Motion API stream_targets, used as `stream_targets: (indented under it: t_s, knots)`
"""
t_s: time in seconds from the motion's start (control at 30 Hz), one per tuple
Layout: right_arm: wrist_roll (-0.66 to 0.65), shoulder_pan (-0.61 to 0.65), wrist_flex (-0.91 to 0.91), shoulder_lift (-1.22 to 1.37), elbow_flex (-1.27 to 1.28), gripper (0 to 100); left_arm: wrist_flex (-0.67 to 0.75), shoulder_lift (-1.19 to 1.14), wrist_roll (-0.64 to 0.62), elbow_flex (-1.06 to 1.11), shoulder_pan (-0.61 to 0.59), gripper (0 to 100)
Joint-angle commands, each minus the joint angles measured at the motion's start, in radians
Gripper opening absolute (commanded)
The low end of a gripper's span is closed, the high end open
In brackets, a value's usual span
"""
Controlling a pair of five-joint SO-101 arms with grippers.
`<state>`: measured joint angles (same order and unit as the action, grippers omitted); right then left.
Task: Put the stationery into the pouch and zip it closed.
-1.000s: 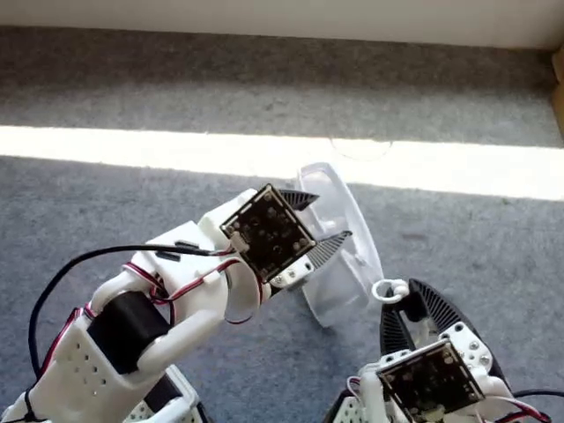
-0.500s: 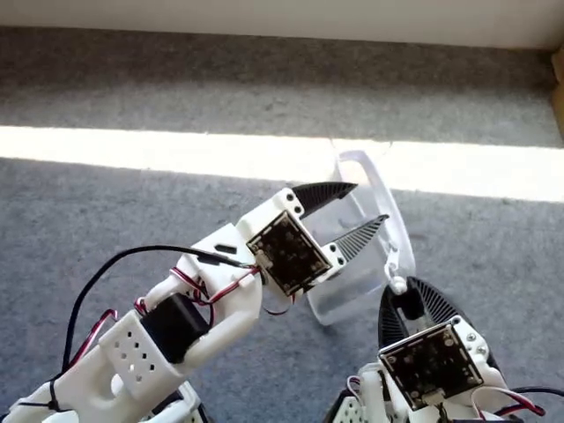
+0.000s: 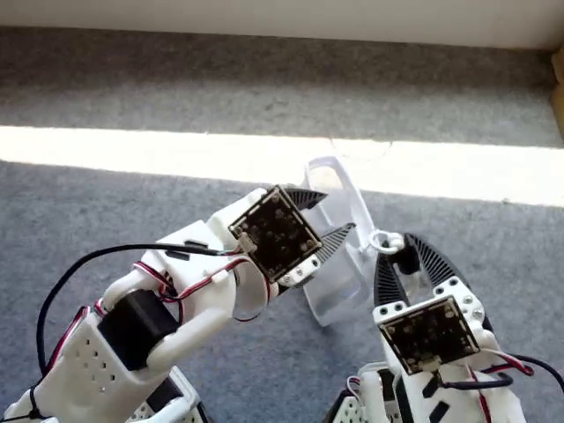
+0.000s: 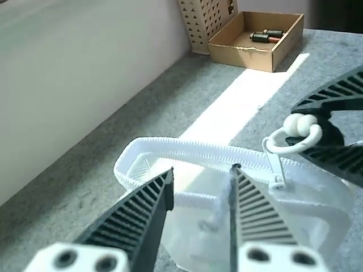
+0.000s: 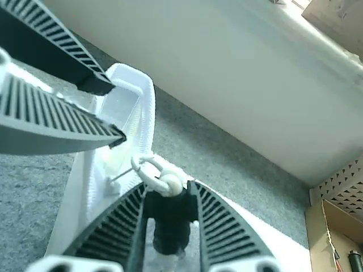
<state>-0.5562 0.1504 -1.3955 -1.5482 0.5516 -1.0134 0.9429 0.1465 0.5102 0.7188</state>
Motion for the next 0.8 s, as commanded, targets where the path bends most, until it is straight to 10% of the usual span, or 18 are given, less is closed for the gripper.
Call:
stream_targets:
  t_s: [0.0,0.77]
  knots:
    - [-0.018,-0.01,0.062,0.012,0.033,0.5,-0.075,-0.016,-0.008,-0.093,-0.061,16]
    - [-0.02,-0.01,0.056,0.01,0.036,0.5,-0.064,0.228,-0.288,0.096,-0.326,16]
